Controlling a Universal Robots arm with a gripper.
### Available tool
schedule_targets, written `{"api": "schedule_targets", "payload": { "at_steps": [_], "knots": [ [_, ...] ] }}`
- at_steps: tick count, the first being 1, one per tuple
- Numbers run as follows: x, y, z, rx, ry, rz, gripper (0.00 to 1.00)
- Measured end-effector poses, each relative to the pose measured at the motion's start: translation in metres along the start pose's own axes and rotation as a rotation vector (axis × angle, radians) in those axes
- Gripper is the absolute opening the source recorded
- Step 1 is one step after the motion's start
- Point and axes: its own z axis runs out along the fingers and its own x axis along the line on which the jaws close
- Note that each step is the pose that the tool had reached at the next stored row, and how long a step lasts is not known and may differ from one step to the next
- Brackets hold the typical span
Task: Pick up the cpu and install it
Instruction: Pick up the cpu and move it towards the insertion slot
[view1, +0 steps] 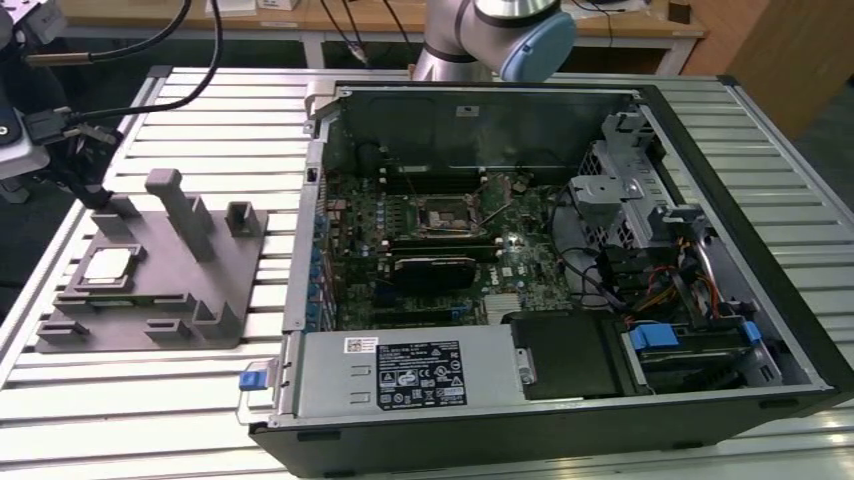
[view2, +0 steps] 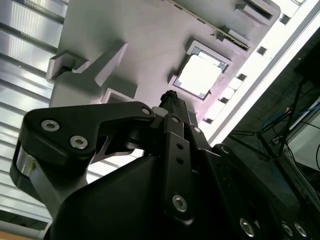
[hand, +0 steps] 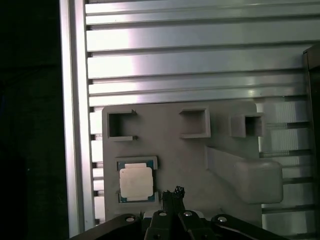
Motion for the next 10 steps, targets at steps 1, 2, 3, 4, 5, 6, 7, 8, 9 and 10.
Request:
{"api": "schedule_targets", "payload": {
  "at_steps": [1, 2, 3, 4, 5, 6, 7, 8, 9, 10],
  "knots": [
    [0.0009, -0.0002, 0.0018, -0.0001, -0.0001, 0.0, 0.11],
    [0.0017, -0.0004, 0.0037, -0.0001, -0.0001, 0.0, 0.11],
    [0.0026, -0.0007, 0.0054, 0.0, 0.0, 0.0, 0.11],
    [0.0035, -0.001, 0.0071, 0.0, 0.0001, 0.0, 0.11],
    [0.0042, -0.0014, 0.0086, -0.0001, 0.0, 0.0, 0.11],
    [0.005, -0.0019, 0.0101, -0.0001, 0.0, 0.0, 0.11],
    [0.0058, -0.0024, 0.0118, 0.0, 0.0001, 0.0, 0.11],
    [0.0066, -0.003, 0.0136, 0.0, 0.0, 0.0, 0.11],
    [0.0076, -0.0037, 0.0152, 0.0, 0.0001, 0.0, 0.11],
    [0.0086, -0.0045, 0.017, 0.0001, 0.0001, 0.0, 0.11]
  ]
}}
